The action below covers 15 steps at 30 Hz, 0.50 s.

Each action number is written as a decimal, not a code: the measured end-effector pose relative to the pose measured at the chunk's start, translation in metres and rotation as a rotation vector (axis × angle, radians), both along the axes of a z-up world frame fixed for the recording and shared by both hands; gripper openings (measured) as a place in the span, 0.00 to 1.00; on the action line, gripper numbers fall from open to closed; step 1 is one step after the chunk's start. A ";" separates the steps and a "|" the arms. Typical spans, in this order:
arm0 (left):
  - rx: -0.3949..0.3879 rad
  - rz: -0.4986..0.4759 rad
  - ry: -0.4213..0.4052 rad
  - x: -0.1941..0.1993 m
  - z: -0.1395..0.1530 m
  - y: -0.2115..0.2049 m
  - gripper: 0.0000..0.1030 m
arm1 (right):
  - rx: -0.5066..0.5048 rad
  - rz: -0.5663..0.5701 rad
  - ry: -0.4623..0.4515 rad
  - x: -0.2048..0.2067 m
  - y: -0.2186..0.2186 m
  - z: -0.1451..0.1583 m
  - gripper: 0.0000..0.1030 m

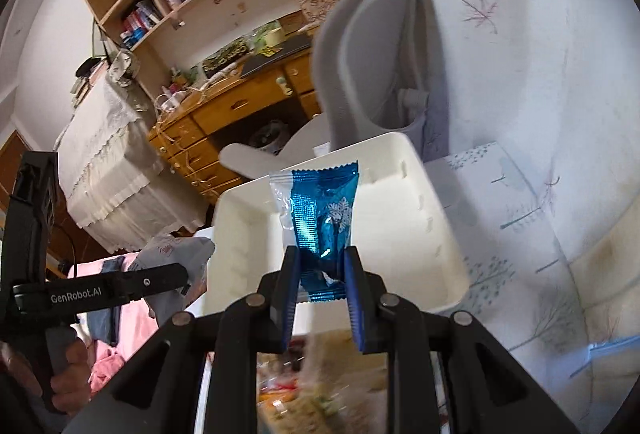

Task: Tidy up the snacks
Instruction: 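Carry both snacks into the white basket and open both grippers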

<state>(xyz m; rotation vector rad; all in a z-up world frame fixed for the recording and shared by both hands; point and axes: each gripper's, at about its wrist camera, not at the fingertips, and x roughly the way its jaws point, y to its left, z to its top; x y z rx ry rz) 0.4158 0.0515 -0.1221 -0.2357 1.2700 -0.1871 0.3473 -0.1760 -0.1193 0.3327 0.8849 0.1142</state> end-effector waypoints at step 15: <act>0.062 0.024 0.058 0.005 -0.020 -0.013 0.79 | -0.011 0.031 -0.008 0.010 -0.010 -0.007 0.51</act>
